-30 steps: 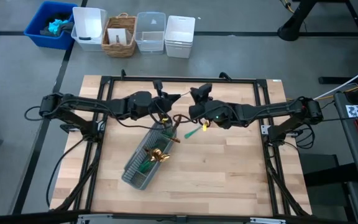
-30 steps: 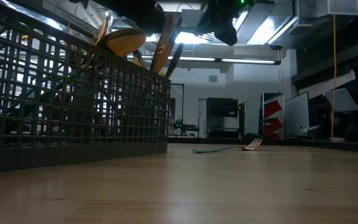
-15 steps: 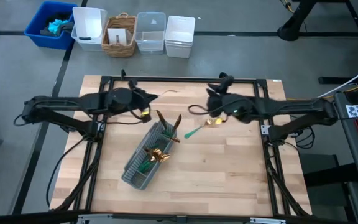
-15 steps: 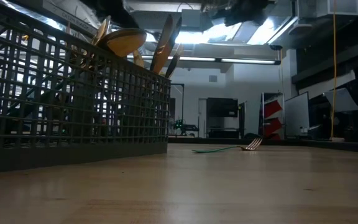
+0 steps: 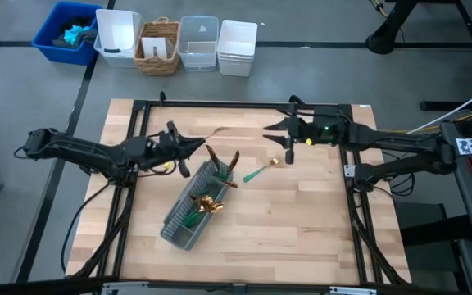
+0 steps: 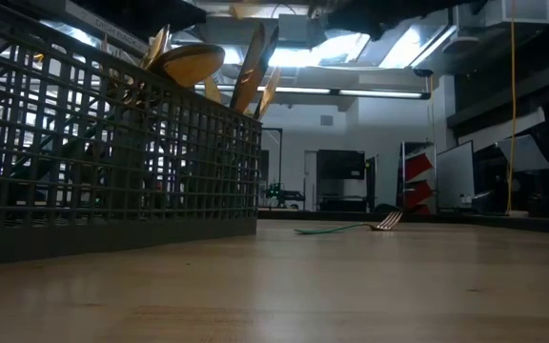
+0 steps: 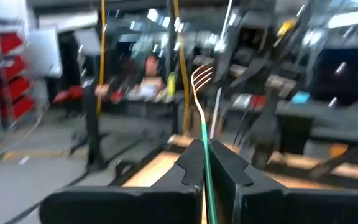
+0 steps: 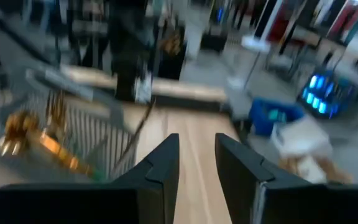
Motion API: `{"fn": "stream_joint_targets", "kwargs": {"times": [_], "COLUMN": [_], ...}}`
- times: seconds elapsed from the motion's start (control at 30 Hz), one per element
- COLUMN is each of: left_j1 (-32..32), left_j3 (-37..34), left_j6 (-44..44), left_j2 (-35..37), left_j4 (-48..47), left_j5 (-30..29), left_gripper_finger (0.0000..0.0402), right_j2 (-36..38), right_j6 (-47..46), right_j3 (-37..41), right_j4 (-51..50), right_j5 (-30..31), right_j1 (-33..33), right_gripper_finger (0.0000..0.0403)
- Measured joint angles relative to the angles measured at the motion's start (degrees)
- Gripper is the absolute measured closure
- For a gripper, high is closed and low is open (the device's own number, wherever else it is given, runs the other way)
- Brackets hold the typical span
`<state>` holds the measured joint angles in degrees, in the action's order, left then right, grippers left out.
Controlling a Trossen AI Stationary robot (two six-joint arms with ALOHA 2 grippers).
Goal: Sort silverware
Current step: Put the green fork into the silverware basket
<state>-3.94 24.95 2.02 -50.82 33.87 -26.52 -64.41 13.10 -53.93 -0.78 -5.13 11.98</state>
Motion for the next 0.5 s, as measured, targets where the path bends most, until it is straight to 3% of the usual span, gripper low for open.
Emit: {"fn": "stream_joint_targets", "kwargs": {"times": [0.2,0.5], "left_j1": [-1.68,-2.41], "left_j3": [-6.0,-6.19], "left_j6": [3.09,7.44], "left_j2": [-0.58,-0.6], "left_j4": [15.0,16.13], "left_j5": [5.33,8.17], "left_gripper_finger": [0.0402,0.0401], "right_j2": [-5.0,-15.66], "right_j6": [-0.1,0.23], "right_j3": [1.91,1.96], "right_j4": [15.77,34.95], "right_j5": [-3.04,-9.44], "right_j1": [0.0,-0.85], "right_gripper_finger": [0.0297,0.0297]}}
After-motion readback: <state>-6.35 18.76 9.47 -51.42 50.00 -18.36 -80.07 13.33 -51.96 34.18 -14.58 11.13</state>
